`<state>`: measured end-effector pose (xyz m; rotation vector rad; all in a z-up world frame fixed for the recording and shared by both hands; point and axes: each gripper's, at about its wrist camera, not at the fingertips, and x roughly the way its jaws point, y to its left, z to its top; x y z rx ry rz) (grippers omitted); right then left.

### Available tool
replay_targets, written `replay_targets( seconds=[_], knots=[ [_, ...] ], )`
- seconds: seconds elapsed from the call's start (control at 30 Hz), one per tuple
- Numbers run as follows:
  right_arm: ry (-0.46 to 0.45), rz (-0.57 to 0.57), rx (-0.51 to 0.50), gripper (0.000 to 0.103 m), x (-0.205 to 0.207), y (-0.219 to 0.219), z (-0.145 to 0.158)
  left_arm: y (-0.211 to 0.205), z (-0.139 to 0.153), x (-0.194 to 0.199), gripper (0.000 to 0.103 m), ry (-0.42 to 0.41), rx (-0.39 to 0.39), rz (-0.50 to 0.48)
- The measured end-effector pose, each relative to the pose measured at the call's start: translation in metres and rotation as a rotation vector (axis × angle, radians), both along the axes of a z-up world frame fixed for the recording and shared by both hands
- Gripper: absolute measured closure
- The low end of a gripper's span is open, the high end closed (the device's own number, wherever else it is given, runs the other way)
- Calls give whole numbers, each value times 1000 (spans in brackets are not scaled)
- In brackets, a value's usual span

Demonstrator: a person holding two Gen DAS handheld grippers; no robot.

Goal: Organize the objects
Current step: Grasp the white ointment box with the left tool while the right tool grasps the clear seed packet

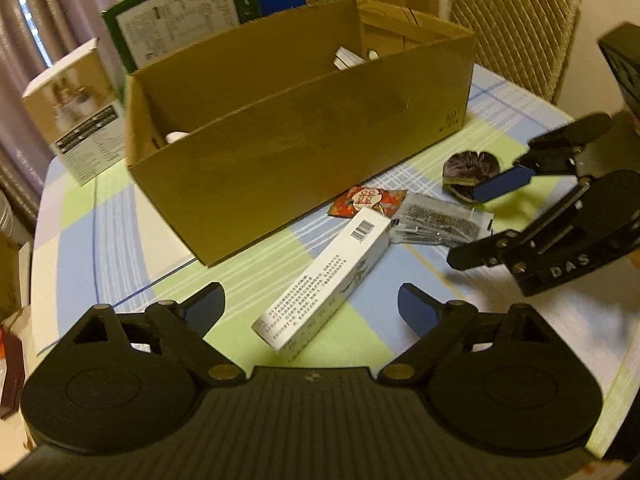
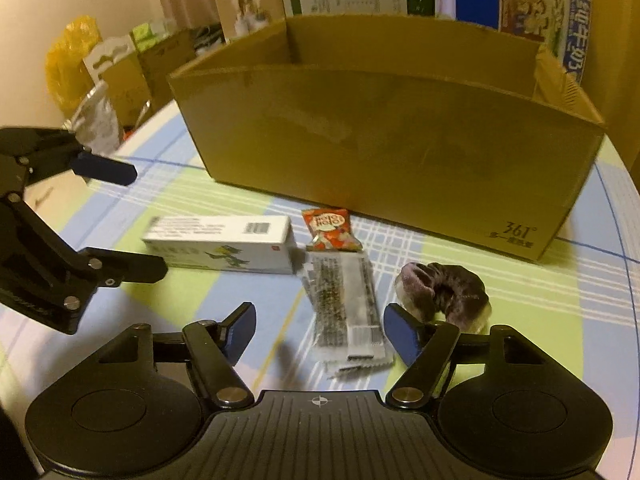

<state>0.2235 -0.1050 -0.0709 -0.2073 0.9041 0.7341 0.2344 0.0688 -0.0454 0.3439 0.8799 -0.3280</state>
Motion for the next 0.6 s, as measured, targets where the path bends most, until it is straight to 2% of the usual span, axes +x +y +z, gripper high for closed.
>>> replay_targets(
  seconds=[0.13, 0.27, 0.33, 0.4, 0.43, 0.47, 0.6],
  knots=[
    [3, 19, -45, 43, 11, 9, -12, -6, -12, 13, 17, 16, 46, -50],
    [-3, 45, -76, 51, 14, 16, -19, -14, -23, 25, 26, 47, 65, -99],
    [-20, 52, -93, 56, 14, 18, -21, -18, -29, 31, 34, 63, 80, -110],
    [-33, 44, -104, 66, 12, 17, -21, -21, -34, 35, 45, 81, 85, -112],
    [-33, 36, -103, 66, 12, 16, -21, -21, -35, 37, 48, 91, 82, -104],
    [-26, 27, -95, 67, 12, 13, -21, -20, -36, 38, 58, 101, 75, -89],
    [-1, -23, -74, 68, 6, 0, -20, -21, -36, 32, 66, 115, 36, -25]
  ],
)
